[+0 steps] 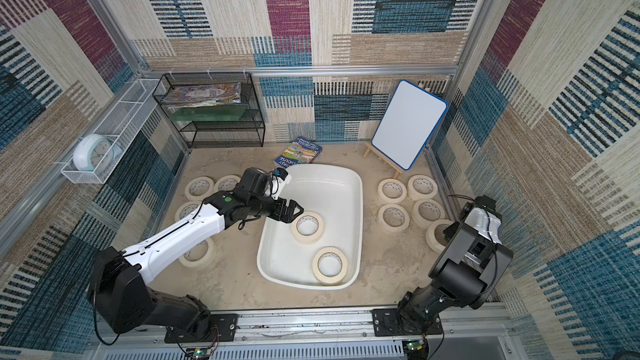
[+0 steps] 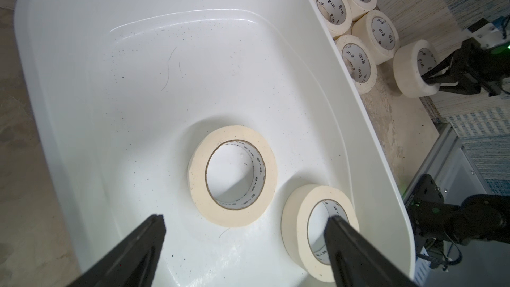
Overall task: Take out the art tape in the storage box
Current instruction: Place the art tape at the center of the board.
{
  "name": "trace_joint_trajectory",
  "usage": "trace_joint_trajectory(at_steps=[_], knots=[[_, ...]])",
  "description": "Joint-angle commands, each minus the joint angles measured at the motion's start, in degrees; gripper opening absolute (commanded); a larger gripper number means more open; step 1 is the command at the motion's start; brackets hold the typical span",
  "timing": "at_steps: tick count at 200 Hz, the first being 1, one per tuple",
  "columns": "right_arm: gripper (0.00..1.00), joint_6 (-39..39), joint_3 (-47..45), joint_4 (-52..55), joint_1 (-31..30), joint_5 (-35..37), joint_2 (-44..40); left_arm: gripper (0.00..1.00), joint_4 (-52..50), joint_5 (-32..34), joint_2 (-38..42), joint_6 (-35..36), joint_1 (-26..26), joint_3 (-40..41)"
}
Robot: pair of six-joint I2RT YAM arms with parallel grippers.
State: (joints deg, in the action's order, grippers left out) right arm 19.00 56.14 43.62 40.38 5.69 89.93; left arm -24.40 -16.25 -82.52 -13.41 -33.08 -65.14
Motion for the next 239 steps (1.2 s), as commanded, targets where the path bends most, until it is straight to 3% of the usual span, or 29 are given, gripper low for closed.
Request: trace_joint_trajectory(at_steps=[1, 78, 98, 124, 163, 239], knots=[[0.00, 0.5, -0.2, 0.5, 0.2, -1.5, 1.4, 0.95, 1.8, -0.2, 0.8, -0.2, 0.0, 0.3], [0.00, 1.2, 0.0, 1.6, 1.4, -0.3, 6.2, 0.96, 2.7, -0.3, 1.8, -0.6, 0.0, 1.2], [0.49, 1.1, 0.3, 1.5, 1.4, 0.0, 5.0, 0.96, 3.0, -0.2, 1.9, -0.7, 0.1, 1.5], [0.83, -0.1, 2.7, 3.2, 1.2, 0.7, 3.1, 0.96, 3.2, -0.2, 2.2, -0.6, 0.0, 2.0], [0.85, -2.7, 4.7, 2.6, 0.0, -1.3, -4.2, 0.95, 2.5, 0.8, 1.9, -0.1, 0.0, 2.3], [0.74, 0.4, 11.3, -0.9, -16.4, 4.8, -5.9, 0.96, 0.6, 1.3, -0.3, -0.8, 0.0, 0.9]])
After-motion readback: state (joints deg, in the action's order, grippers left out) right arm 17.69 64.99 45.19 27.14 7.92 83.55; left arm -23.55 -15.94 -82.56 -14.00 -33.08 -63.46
